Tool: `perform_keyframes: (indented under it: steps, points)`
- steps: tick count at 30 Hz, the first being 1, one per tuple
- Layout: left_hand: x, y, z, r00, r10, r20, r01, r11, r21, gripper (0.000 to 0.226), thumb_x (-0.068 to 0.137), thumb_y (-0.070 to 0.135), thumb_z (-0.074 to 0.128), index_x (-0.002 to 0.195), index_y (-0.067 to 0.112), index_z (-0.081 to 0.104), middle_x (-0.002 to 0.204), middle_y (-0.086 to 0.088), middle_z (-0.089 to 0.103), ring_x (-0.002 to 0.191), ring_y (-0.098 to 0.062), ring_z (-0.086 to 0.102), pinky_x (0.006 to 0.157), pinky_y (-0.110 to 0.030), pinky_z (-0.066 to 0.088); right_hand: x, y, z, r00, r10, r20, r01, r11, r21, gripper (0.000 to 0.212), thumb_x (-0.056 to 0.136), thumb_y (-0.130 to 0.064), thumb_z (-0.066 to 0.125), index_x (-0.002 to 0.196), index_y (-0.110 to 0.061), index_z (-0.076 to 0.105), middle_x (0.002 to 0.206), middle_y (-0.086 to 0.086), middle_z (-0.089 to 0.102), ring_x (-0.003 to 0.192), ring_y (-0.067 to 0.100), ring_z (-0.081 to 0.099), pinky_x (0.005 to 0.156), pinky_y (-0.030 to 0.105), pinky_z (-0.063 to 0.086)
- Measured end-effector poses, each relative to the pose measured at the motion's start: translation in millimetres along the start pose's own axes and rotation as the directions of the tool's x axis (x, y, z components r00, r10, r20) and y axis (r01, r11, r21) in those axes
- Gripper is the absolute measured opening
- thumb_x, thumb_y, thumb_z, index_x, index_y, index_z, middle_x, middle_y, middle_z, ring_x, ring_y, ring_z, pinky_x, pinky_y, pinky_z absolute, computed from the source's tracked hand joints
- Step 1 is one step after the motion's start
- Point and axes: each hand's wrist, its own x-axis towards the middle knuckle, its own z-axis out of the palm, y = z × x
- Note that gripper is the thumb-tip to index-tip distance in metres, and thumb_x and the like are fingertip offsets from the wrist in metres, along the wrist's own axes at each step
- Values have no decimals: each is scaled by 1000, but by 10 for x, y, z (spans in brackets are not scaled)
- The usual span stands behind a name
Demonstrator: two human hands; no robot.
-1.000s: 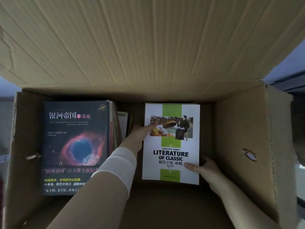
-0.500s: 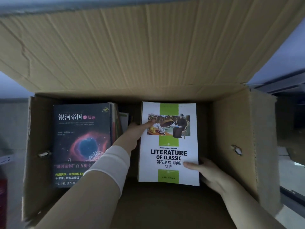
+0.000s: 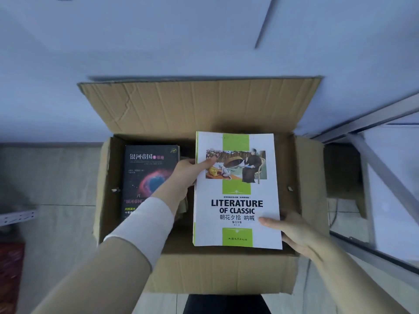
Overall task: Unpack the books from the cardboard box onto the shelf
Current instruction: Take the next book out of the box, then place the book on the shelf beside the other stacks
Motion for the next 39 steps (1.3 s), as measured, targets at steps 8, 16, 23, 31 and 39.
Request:
perform_keyframes:
  steps: [8, 16, 23, 31, 39]
  points:
    - [-1597, -63, -410, 969, 220, -116, -230, 970, -80, 36, 77, 36, 74, 96, 8, 66, 87, -8, 73, 75, -22, 68, 83, -40, 56, -1220, -96, 346, 973, -216, 77, 222, 972, -80, 25, 74, 4, 70, 90, -14, 67, 91, 1, 75, 73, 13, 73, 62, 22, 59]
    - [-3432, -875, -1087, 851, 369, -373, -464, 861, -206, 26, 77, 35, 74, 88, 13, 66, 84, -9, 74, 68, -23, 68, 72, -37, 57, -2437, 206, 1134, 900, -350, 260, 413, 877, -248, 56, 46, -10, 85, 99, -7, 67, 91, 5, 75, 78, 20, 71, 74, 31, 59]
    - [-4855, -1703, -2035, 701, 352, -620, -598, 764, -243, 28, 77, 35, 74, 88, 9, 68, 89, -14, 74, 77, -29, 69, 82, -42, 56, -3245, 508, 2398, 800, -359, 481, 546, 767, -335, 75, 36, -29, 90, 103, -4, 69, 103, 15, 74, 97, 36, 69, 91, 49, 52]
    - [-6444, -3212, -3440, 478, 243, -844, -728, 647, -226, 28, 80, 29, 73, 95, 6, 70, 68, -1, 72, 55, -14, 67, 52, -20, 52, -4118, 1460, 4438, 637, -231, 735, 668, 641, -378, 41, 66, -15, 75, 104, -6, 65, 95, 7, 77, 84, 23, 73, 75, 34, 59]
    - [-7670, -5172, -4839, 335, 17, -942, -750, 610, -256, 40, 76, 33, 75, 103, 3, 68, 89, -12, 75, 74, -23, 71, 76, -38, 59, -4694, 2961, 6566, 506, 47, 861, 728, 513, -455, 83, 41, -32, 91, 114, -7, 62, 105, 10, 74, 96, 31, 71, 90, 49, 53]
